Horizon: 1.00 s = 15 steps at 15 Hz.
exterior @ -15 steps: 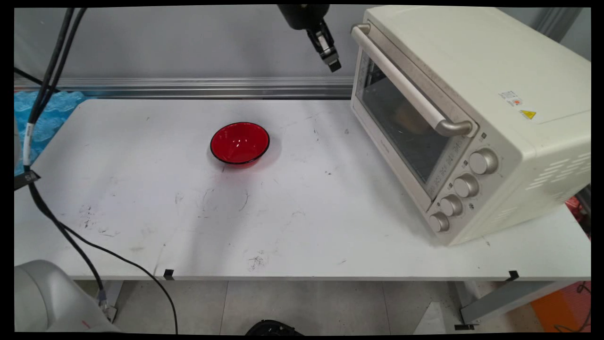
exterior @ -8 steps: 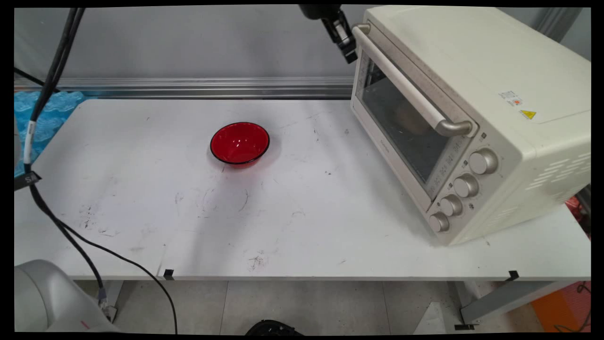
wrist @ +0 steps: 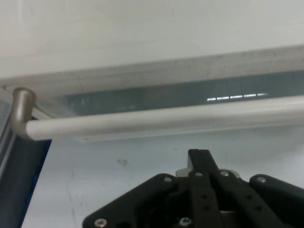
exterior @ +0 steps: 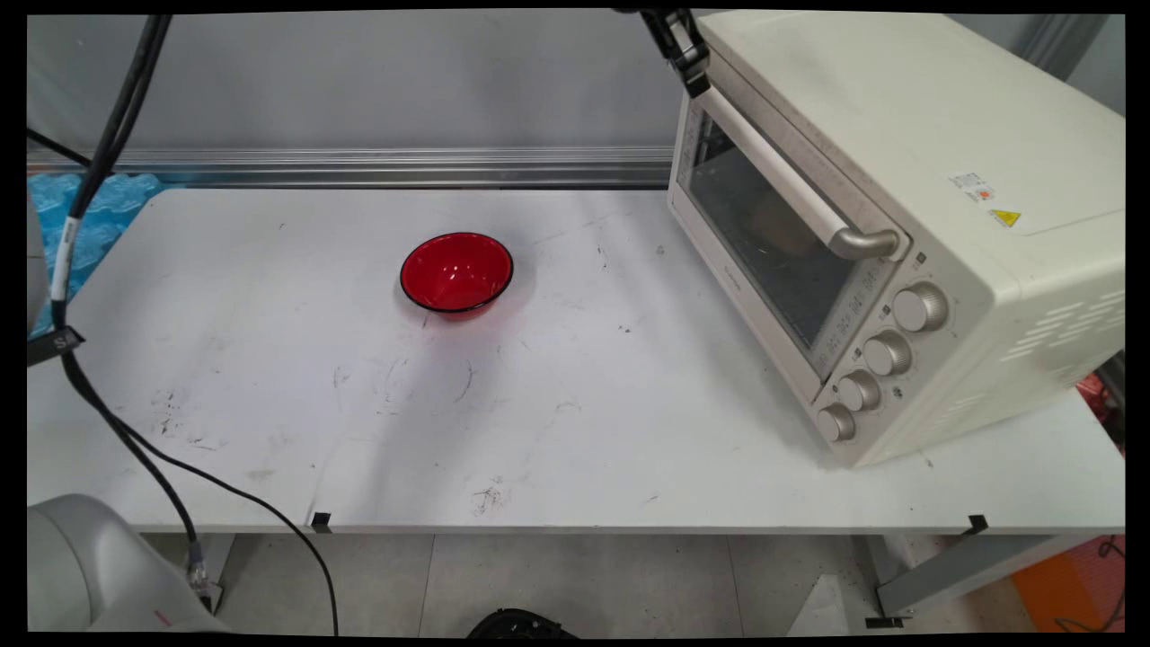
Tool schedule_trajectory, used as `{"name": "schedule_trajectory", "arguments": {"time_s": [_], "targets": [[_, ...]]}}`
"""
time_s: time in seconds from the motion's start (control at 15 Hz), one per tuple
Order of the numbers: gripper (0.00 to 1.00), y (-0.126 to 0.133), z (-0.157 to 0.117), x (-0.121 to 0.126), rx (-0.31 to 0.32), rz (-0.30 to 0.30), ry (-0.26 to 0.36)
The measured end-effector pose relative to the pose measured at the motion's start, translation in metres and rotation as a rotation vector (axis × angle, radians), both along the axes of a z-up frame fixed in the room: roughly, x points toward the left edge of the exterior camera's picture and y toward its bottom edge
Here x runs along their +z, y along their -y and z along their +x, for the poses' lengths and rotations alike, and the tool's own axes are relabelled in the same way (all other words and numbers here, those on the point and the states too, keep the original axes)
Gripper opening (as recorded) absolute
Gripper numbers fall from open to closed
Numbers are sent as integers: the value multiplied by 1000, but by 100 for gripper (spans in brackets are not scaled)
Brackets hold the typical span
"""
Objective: Open the oven
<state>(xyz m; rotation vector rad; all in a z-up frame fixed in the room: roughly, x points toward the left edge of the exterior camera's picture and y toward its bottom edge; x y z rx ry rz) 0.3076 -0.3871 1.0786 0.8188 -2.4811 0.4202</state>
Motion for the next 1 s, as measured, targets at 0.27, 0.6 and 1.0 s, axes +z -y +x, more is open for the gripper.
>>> {"name": "schedule_trajectory", "arguments": {"time_s": [0.27, 0.6, 1.0], "targets": [[0, 6, -7, -1, 7, -13, -26], [0, 14, -14, -11, 24, -13, -68], [0, 22, -22, -27, 31, -5, -109]]}}
